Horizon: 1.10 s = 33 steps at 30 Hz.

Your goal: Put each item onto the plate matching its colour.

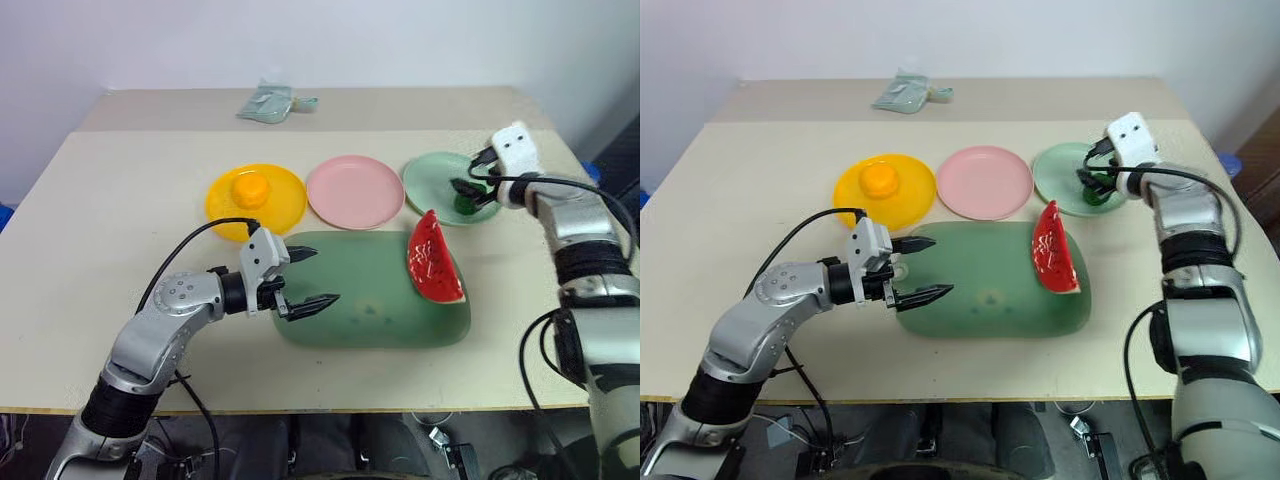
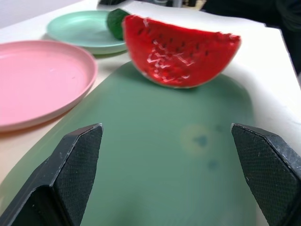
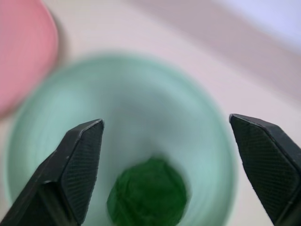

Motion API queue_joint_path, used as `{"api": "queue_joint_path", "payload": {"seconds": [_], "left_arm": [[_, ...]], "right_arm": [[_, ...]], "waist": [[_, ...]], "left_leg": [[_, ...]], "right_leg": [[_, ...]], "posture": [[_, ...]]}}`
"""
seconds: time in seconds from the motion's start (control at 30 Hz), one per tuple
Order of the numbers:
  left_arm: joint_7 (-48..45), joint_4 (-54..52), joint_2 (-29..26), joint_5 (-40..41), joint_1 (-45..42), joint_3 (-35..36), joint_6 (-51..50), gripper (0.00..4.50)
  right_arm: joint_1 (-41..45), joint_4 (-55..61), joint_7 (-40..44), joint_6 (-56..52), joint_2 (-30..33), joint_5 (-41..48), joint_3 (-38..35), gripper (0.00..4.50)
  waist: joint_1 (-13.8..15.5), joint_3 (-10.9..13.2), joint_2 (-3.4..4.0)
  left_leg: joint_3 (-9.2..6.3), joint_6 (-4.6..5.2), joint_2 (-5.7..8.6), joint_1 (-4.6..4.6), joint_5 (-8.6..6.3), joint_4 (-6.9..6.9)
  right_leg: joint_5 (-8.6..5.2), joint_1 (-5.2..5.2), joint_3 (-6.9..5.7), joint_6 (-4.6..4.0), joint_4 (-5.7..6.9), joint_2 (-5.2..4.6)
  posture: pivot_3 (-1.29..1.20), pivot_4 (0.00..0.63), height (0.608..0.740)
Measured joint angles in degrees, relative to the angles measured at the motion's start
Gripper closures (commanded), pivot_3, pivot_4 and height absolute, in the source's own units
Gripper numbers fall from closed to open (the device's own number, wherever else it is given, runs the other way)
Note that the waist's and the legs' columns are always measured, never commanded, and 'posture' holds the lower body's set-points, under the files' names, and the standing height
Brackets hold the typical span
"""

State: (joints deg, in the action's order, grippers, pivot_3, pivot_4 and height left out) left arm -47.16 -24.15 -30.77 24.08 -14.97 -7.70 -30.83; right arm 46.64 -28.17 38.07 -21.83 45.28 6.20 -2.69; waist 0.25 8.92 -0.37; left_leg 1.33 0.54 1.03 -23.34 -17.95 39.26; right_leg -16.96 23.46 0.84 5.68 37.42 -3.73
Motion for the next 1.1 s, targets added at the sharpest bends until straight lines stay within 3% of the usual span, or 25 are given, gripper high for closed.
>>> {"api": "queue_joint_path", "payload": {"seconds": [0.17, 0.27, 0.37, 0.5, 0.8, 0.93, 1.1], "left_arm": [[0.37, 5.02, -0.81, -2.42, 0.03, 0.40, 3.26, 0.00], [-0.48, 7.94, -1.18, -3.17, -0.15, 0.56, 5.44, 0.00], [-1.61, 9.41, -1.20, -3.39, -1.43, 0.54, 6.59, 0.00], [-2.68, 9.51, -1.01, -3.37, -1.96, 0.52, 6.67, 0.00], [-3.33, 8.88, -0.70, -3.29, -1.98, 0.48, 6.51, 0.00], [-2.77, 8.43, -1.00, -3.30, -0.58, 0.79, 6.47, 0.00], [-1.84, 9.52, -1.38, -3.49, -0.51, 2.00, 6.60, 0.00]], "right_arm": [[-16.80, 35.94, 1.20, -27.43, 1.65, 14.49, -9.36, 0.02], [-21.45, 52.52, -4.25, -43.85, -3.24, 20.13, -11.71, 0.02], [-24.03, 61.12, -11.34, -55.62, -8.27, 20.96, -11.33, 0.02], [-26.29, 63.00, -17.89, -61.31, -9.56, 18.39, -8.23, 0.02], [-26.18, 62.88, -20.96, -61.50, -8.49, 15.85, -5.80, 3.89], [-23.16, 62.14, -19.37, -59.39, -5.38, 15.46, -3.10, 4.01], [-7.46, 52.05, -17.06, -49.46, -6.82, 13.62, 3.13, 4.01]], "waist": [[0.16, -0.07, 0.12], [-0.23, -0.08, 0.13], [0.07, -0.09, 0.13], [0.34, -0.09, 0.14], [-0.06, -0.10, 0.14], [-0.12, -0.10, 0.14], [-1.36, -0.10, 0.14]], "left_leg": [[0.01, 0.02, -0.05, 0.04, -0.01, 0.00], [0.00, 0.26, -0.07, 0.09, -0.14, 0.00], [-0.01, 0.21, -0.04, 0.09, -0.12, 0.00], [0.01, 0.02, 0.06, 0.03, -0.01, 0.01], [0.01, 0.04, 0.06, 0.06, -0.01, 0.01], [0.02, 0.08, 0.06, 0.05, -0.03, 0.01], [0.02, 0.08, 0.03, 0.16, 0.02, -0.03]], "right_leg": [[0.00, 0.00, 0.03, 0.00, 0.09, 0.02], [0.01, 0.01, 0.04, -0.01, 0.18, 0.01], [0.01, 0.02, 0.03, -0.02, 0.20, -0.04], [0.01, 0.06, 0.04, -0.02, 0.17, -0.11], [0.01, 0.04, 0.03, -0.02, 0.18, -0.05], [0.01, 0.05, 0.04, -0.02, 0.19, -0.05], [0.00, 0.05, 0.04, -0.02, 0.26, 0.03]], "posture": [[0.00, 0.150, 0.740], [0.00, 0.150, 0.740], [0.00, 0.150, 0.740], [0.00, 0.150, 0.740], [0.00, 0.150, 0.740], [0.00, 0.150, 0.740], [0.00, 0.150, 0.740]]}}
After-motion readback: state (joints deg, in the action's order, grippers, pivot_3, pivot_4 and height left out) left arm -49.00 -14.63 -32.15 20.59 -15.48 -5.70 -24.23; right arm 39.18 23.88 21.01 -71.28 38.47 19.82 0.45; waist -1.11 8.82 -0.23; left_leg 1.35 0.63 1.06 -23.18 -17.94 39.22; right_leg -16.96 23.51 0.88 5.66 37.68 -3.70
